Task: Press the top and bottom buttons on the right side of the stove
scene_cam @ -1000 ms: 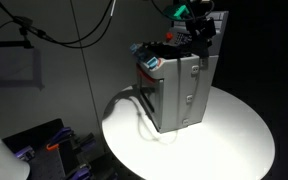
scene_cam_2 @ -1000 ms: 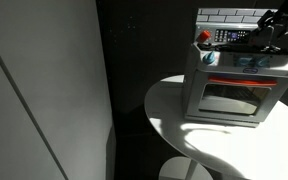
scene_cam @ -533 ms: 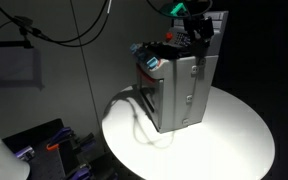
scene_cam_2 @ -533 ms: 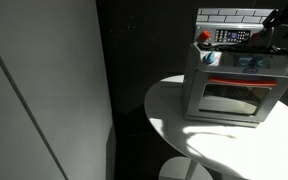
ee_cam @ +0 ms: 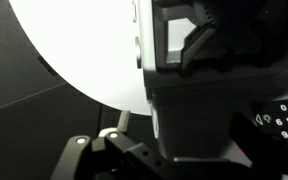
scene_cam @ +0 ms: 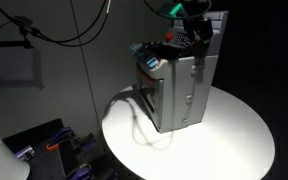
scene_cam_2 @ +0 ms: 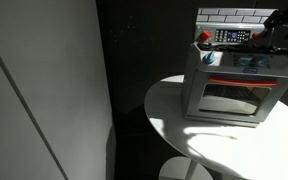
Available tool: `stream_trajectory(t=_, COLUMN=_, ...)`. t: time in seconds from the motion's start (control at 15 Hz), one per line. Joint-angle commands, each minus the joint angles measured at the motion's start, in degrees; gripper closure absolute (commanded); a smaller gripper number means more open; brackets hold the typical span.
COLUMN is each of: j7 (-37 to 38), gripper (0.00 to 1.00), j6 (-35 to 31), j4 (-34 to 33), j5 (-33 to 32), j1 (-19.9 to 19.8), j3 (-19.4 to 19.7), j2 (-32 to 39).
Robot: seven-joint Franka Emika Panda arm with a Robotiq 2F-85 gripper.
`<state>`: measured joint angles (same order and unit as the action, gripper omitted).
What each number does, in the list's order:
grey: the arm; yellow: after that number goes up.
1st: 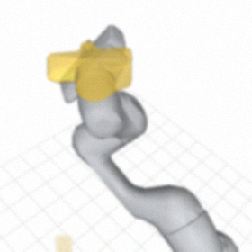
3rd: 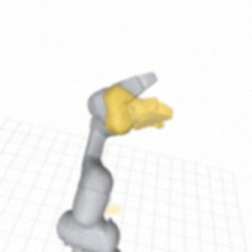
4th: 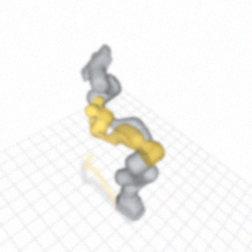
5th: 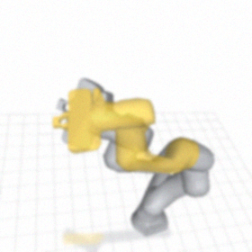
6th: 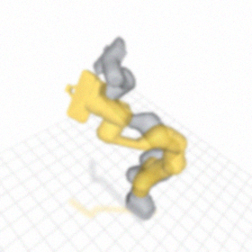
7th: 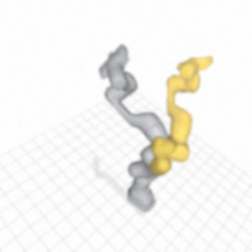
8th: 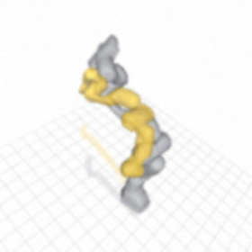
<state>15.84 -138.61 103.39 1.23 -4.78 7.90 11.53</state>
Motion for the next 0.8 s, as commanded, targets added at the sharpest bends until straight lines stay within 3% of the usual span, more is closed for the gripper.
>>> stream_trajectory(t=0.0, j7=-0.7, gripper=0.00, j6=0.5, j4=0.6, j5=1.0, j1=-0.4, j3=-0.4, j2=-1.2)
stream_trajectory(t=0.73, j7=-0.3, gripper=0.00, j6=0.2, j4=0.1, j5=0.3, j1=-0.1, j3=-0.4, j2=-0.1)
